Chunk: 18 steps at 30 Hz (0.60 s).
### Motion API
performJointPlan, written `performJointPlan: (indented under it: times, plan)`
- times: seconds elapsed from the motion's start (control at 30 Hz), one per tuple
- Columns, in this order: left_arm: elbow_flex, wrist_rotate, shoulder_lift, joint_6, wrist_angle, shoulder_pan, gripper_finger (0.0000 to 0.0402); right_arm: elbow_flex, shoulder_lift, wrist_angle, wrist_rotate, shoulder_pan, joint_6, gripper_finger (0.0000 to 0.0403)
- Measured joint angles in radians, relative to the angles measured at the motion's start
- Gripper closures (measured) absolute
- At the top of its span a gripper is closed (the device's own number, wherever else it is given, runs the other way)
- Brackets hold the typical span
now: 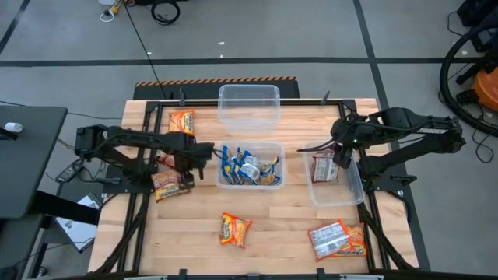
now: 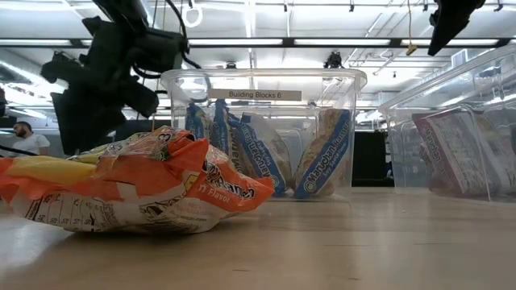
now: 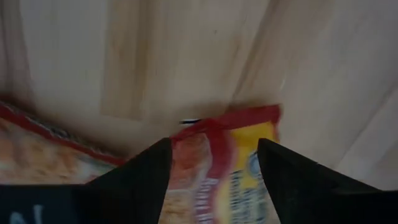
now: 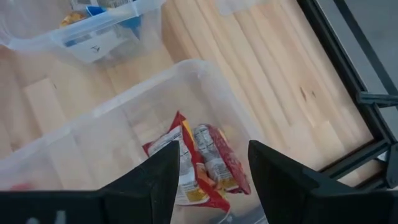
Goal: Sort Maruchan noodles
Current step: Put the red noodle pack into the bottom right transparent bin
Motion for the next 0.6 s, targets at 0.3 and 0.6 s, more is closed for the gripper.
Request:
performJointPlan:
  times: [0.3,0.6]
  plan:
    - [-0.001,0.186,0.029,0.366,0.025,0.163,0.0174,0.0,0.001,-0.001,-0.036,0.0,0.05,0.0207]
    - [0.001,0.225,0.202,0.509,-0.005,0.26,0.0199,0.0,0.001,-0.005,-0.036,0.0,0.05,0.0207]
